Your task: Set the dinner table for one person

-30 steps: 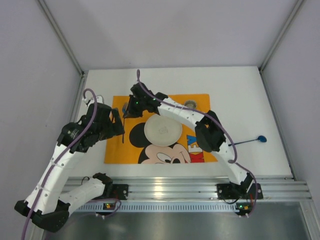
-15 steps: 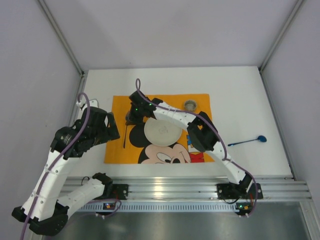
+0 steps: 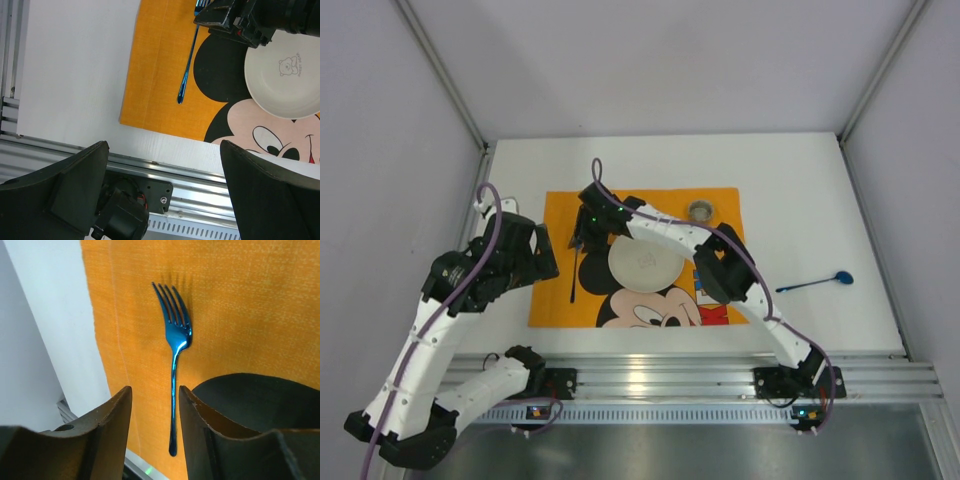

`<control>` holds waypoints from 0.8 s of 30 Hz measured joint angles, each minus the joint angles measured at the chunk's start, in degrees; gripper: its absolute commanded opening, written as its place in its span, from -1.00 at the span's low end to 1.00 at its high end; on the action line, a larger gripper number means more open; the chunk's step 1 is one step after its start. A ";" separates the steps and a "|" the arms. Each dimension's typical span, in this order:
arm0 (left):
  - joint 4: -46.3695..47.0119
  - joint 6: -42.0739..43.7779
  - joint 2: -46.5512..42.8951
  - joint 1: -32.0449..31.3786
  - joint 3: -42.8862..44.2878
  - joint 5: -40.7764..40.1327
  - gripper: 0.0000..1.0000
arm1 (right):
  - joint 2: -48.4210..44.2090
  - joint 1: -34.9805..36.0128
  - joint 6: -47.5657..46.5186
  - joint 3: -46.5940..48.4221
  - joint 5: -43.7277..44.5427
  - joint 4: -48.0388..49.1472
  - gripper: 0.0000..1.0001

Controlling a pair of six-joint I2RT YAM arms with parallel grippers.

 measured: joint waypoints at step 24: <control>11.85 1.14 0.13 0.00 -13.11 7.02 0.97 | -70.88 -70.27 -17.75 -70.51 10.34 -16.15 0.24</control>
